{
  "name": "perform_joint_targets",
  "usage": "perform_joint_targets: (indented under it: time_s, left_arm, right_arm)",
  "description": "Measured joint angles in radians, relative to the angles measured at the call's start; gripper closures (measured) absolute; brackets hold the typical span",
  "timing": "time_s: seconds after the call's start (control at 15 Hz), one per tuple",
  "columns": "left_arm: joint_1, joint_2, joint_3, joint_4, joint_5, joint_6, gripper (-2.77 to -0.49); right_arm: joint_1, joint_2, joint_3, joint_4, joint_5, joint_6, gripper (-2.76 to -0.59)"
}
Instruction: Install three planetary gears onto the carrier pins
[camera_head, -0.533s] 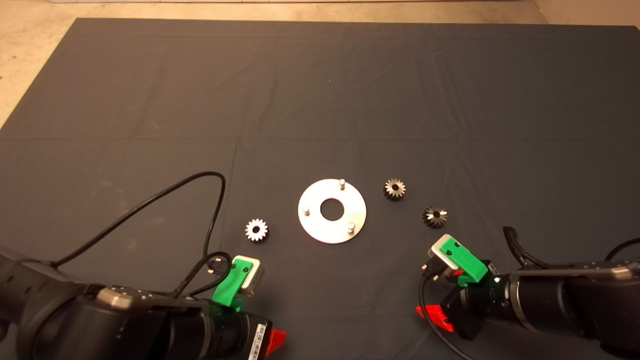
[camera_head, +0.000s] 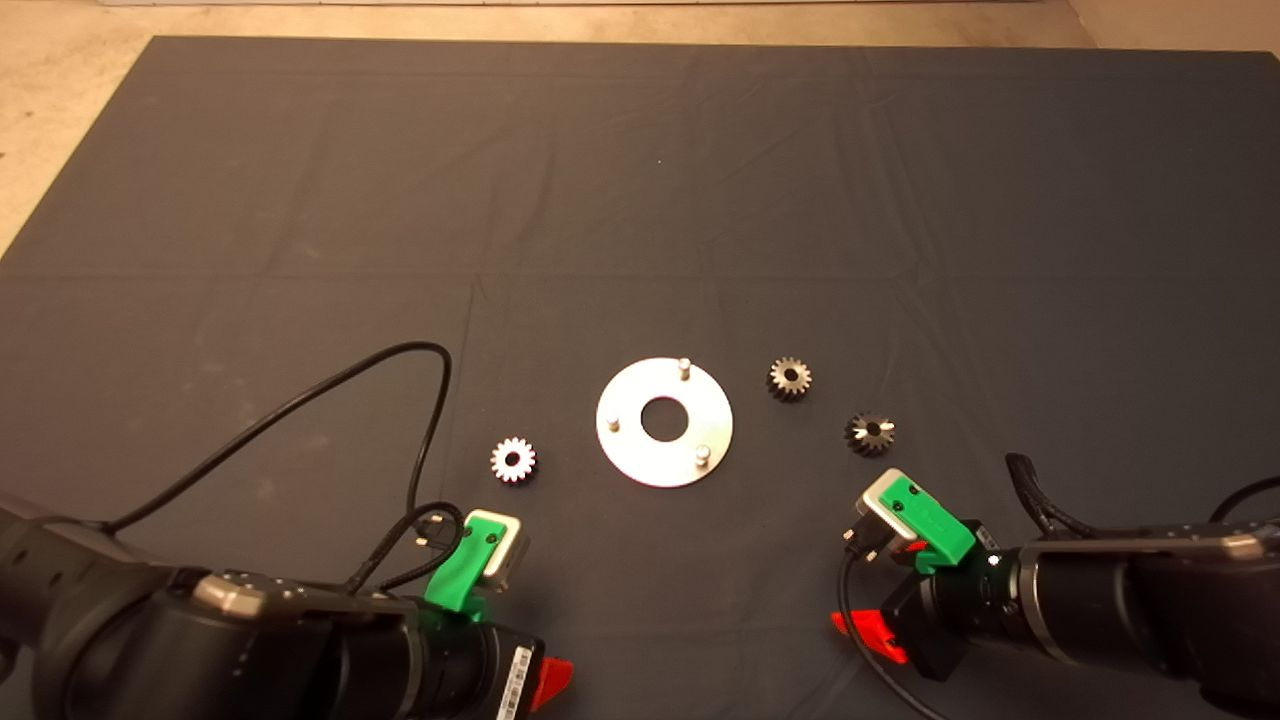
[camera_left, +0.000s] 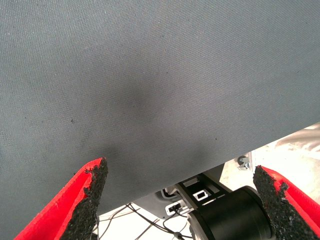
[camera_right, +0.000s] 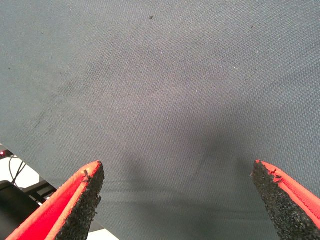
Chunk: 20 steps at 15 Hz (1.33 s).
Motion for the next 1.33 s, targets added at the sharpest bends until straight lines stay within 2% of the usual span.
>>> perform_joint_targets:
  time_s: [0.33,0.53,0.87,0.93,1.07,1.2,1.27,1.33]
  left_arm:
    - [0.0,0.001,0.0,0.0,0.0,0.0,-2.07]
    - [0.0,0.002,0.0,0.0,0.0,0.001,-2.07]
    - [0.0,0.006,0.0,0.0,0.0,0.0,-2.07]
    - [0.0,0.006,0.0,0.0,0.0,0.001,-2.07]
    - [0.0,0.014,0.0,0.0,0.0,0.001,-2.07]
    - [0.0,0.016,0.0,0.0,0.001,0.001,-2.07]
    - [0.0,0.024,0.0,0.0,0.001,0.0,-2.07]
    - [0.001,0.036,0.0,0.0,0.0,0.001,-2.07]
  right_arm:
    - [0.0,-0.01,0.0,0.0,0.001,0.0,-2.21]
    - [0.005,-0.052,0.0,0.0,-0.002,0.0,-2.21]
    - [0.049,-0.064,0.0,0.001,-0.001,0.0,-2.21]
    - [0.074,-0.067,0.0,0.014,0.0,0.0,-2.21]
    - [0.169,-0.076,0.0,0.047,-0.002,0.001,-2.21]
    - [0.263,-0.082,0.0,0.118,0.001,0.001,-2.21]
    - [0.299,-0.096,0.0,0.148,0.004,0.001,-2.21]
    - [0.319,-0.124,0.0,0.167,0.004,0.001,-2.21]
